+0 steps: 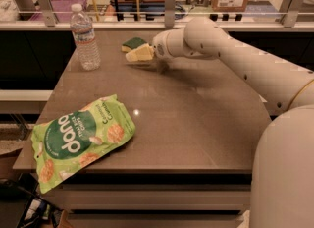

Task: Move sponge near green rice chip bag

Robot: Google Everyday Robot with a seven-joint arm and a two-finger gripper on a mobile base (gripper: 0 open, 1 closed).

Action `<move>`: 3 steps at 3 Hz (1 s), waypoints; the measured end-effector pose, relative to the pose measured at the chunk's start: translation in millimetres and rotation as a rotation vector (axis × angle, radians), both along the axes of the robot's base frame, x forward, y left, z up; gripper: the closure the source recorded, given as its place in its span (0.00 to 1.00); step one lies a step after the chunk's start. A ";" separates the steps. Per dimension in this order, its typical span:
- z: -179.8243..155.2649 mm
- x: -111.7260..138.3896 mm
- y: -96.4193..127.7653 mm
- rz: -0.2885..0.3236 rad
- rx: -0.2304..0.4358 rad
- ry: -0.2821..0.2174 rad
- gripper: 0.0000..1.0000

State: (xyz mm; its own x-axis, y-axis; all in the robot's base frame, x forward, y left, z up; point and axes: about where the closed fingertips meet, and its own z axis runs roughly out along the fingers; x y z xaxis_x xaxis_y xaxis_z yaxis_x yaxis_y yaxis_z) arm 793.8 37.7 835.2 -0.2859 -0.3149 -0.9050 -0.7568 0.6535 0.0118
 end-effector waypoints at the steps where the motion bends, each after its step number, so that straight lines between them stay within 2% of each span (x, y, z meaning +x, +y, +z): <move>1: -1.5 -0.3 2.7 0.004 0.000 0.002 0.42; 3: -4.4 -0.9 7.9 0.011 0.001 0.006 0.88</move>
Offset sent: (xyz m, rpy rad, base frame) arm -0.0003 0.0024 -0.0013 0.0002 0.0019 0.0033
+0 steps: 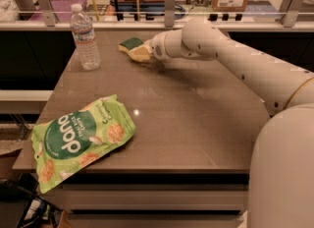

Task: Move sponge near green rice chip bag

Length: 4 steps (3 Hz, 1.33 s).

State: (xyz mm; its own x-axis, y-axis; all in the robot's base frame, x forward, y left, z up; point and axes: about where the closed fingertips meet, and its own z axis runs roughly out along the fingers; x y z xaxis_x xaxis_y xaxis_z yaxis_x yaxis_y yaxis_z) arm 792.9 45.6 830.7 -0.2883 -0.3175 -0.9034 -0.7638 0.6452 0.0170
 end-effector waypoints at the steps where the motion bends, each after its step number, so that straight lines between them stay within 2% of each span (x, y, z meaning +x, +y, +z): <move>1: -1.3 -0.3 2.3 0.003 0.000 0.002 1.00; 3: 6.2 -5.8 -4.6 0.027 0.013 -0.011 1.00; 4: 22.0 -16.8 -25.6 0.051 0.019 -0.034 1.00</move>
Offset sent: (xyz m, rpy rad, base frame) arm -0.0003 0.0023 -0.0013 0.0002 0.0018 0.0031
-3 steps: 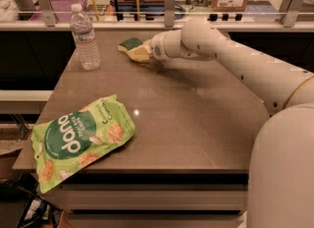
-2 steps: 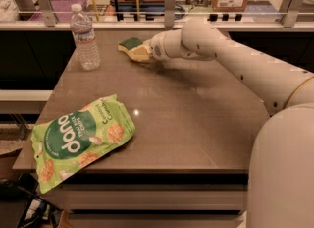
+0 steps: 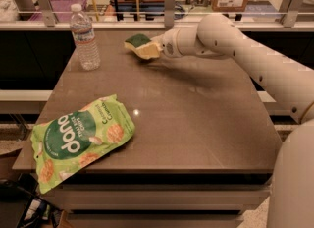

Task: Move sponge near green rice chip bag

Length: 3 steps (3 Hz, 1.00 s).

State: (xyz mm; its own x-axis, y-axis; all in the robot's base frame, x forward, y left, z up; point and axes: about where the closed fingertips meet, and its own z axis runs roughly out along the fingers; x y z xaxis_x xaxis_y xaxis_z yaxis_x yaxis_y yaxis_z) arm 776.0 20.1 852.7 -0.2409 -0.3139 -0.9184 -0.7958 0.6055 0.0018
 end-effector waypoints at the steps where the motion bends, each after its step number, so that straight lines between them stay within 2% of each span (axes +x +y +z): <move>1: 10.3 -12.3 -29.2 0.013 0.010 -0.020 1.00; 3: 20.0 -51.3 -84.3 0.021 0.010 -0.040 1.00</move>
Offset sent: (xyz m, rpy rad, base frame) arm -0.0528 -0.1055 0.0264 0.0084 -0.0526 0.0169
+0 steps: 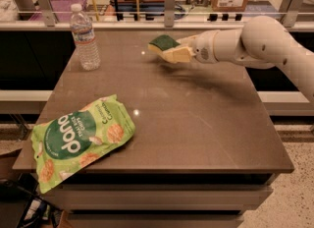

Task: Move sponge near green rice chip bag

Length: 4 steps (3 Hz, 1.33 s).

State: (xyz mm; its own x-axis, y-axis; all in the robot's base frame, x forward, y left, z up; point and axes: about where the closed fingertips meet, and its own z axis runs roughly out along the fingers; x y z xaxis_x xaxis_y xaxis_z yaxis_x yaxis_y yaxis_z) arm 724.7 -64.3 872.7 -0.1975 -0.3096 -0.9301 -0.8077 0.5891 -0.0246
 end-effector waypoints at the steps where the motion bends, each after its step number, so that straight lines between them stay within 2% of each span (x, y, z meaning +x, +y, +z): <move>1: 3.5 -26.9 -21.0 0.013 -0.004 -0.004 1.00; 3: 1.7 -96.9 -37.8 0.058 -0.041 0.021 1.00; 4: -3.2 -135.8 -30.8 0.083 -0.065 0.050 1.00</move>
Offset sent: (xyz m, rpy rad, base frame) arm -0.1034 -0.0562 0.0064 -0.0370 0.0047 0.0542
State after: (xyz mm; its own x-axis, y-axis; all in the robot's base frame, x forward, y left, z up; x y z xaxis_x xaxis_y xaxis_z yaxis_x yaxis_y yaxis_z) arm 588.9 -95.1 869.5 -0.2147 -0.3865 -0.8969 -0.8546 0.5189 -0.0190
